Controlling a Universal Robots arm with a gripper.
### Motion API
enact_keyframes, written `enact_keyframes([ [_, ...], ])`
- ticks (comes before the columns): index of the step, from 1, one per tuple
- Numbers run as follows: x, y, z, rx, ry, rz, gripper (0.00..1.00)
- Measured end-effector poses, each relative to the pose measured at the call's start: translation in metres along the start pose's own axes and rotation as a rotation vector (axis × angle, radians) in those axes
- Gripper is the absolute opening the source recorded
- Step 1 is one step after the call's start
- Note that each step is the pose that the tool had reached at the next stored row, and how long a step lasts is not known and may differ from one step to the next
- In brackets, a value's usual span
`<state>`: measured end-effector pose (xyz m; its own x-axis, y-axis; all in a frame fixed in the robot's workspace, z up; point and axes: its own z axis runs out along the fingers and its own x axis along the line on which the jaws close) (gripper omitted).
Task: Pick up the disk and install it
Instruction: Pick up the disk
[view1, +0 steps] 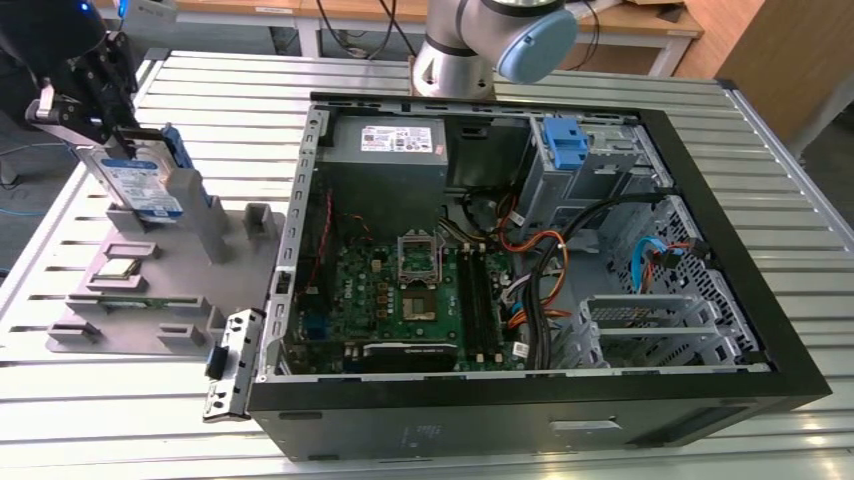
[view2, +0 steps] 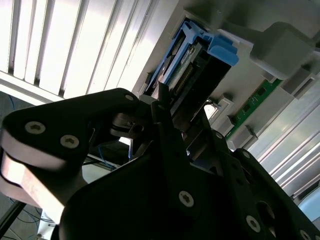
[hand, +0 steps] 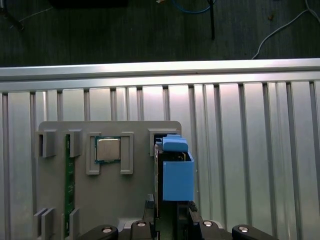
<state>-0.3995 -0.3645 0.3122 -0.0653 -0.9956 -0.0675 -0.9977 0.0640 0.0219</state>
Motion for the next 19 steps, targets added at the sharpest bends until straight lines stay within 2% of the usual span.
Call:
enact_keyframes([
  [8,-0.0008,0.0003,-0.0121,0.0,0.0,0.0,0.35],
  [19,-0.0009,0.0003,-0.0132,0.0,0.0,0.0,0.35],
])
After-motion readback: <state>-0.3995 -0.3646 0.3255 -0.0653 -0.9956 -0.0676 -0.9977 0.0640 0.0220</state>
